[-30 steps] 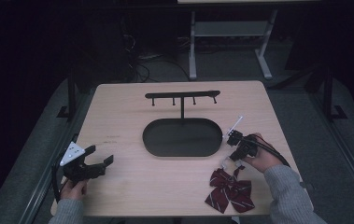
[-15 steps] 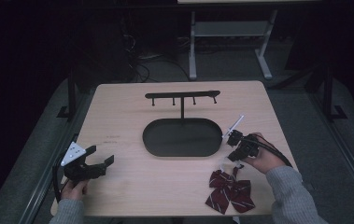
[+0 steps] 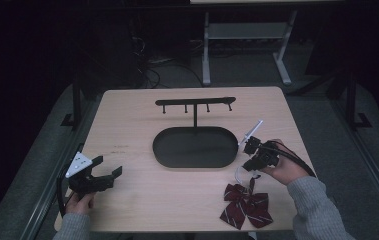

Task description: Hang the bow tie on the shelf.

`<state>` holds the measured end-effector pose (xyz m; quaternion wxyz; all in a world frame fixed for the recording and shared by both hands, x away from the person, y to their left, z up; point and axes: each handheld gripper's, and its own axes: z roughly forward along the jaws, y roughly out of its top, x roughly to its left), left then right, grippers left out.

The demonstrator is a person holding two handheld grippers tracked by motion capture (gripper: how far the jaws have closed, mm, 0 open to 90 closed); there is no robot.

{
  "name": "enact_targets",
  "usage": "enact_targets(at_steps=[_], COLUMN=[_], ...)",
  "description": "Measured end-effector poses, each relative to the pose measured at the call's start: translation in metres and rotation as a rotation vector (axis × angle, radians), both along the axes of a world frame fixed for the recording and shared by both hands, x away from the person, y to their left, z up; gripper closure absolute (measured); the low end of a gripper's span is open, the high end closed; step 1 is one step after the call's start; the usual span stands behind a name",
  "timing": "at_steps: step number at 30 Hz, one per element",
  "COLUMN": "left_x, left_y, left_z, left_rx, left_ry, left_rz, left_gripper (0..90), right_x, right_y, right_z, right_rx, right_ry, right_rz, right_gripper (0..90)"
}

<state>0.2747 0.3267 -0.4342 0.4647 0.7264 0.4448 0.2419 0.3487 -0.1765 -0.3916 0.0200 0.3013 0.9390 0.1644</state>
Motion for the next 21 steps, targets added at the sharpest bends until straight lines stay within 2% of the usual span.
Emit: enact_targets(at_steps=[5,21], left_x=[0.0,0.0], left_y=[0.001,-0.001], left_z=[0.0,0.0], left_rx=[-0.001,0.003], left_ry=[0.004,0.0], left_rz=[0.005,0.006], left_gripper=[12.8,12.9], right_x=[-0.004,-0.012], right_y=[0.004,0.009], right_z=[0.012,0.028], right_rx=[0.002,0.01], right_ry=[-0.019,-0.05], right_rz=[0.022,0.057], right_gripper=[87.4,87.5])
